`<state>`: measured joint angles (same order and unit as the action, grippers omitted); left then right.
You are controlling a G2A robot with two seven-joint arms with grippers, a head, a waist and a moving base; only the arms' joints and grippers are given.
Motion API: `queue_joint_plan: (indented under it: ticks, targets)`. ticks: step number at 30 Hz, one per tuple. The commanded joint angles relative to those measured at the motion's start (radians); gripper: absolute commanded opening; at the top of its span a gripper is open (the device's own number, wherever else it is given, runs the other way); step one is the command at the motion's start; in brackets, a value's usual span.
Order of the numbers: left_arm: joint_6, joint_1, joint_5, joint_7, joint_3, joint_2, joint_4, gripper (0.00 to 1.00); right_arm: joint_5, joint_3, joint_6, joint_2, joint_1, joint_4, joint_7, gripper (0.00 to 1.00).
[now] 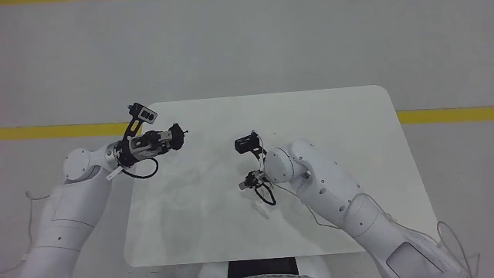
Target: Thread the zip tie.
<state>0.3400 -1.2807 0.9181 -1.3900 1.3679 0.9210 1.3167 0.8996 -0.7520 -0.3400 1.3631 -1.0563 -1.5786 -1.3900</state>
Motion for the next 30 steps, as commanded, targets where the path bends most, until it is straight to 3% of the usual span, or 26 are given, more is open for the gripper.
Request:
queue_joint_plan:
  ticks: [1, 16, 22, 30]
  targets:
    - [0.0, 0.0, 0.0, 0.0, 0.0, 0.0, 0.0, 0.0, 0.01, -0.002, 0.0, 0.002, -0.004, 0.002, 0.0, 0.28]
    - [0.0, 0.0, 0.0, 0.0, 0.0, 0.0, 0.0, 0.0, 0.105, -0.036, 0.0, 0.055, -0.046, 0.075, 0.025, 0.12]
    - [0.0, 0.0, 0.0, 0.0, 0.0, 0.0, 0.0, 0.0, 0.13, -0.042, 0.0, 0.08, -0.051, 0.124, 0.036, 0.17]
    - [0.0, 0.0, 0.0, 0.0, 0.0, 0.0, 0.0, 0.0, 0.188, -0.06, 0.0, 0.112, -0.056, 0.169, 0.035, 0.16]
